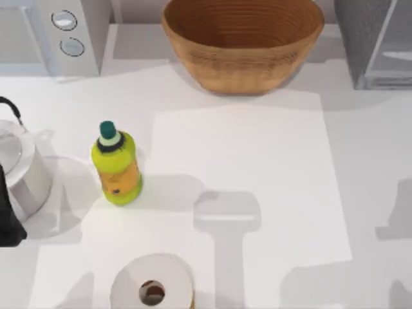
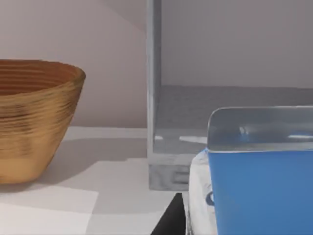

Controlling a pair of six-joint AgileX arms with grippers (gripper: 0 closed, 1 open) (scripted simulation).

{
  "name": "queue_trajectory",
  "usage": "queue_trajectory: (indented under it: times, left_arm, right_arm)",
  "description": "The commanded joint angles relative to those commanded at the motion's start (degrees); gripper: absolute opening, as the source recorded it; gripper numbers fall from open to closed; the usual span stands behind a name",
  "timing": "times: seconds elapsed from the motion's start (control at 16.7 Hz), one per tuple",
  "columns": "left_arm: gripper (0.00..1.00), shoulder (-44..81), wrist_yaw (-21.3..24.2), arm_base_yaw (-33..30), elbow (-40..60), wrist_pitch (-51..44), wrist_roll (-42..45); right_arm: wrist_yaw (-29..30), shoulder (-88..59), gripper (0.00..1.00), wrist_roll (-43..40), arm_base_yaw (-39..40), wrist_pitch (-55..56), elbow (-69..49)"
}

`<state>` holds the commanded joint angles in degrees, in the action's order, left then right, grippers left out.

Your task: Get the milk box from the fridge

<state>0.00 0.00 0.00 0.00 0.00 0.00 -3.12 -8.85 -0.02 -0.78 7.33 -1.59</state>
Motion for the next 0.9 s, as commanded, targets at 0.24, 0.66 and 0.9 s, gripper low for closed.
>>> queue_trajectory:
  times: [0.24,0.66,0.9]
  left_arm:
    - [1.0,0.0,0.0,0.0,0.0,0.0,0.0]
    - [1.0,0.0,0.0,0.0,0.0,0.0,0.0]
    - [1.0,0.0,0.0,0.0,0.0,0.0,0.0]
  right_arm:
    - [-5.9,-16.5,0.0,-0.1,-0.7,13.3,-3.0]
    - [-19.9,-53.9,0.0,0.1,-1.8,43.4,-9.6]
    - [-28.1,-75.3,0.0,0.4,-2.4,60.9,-13.4]
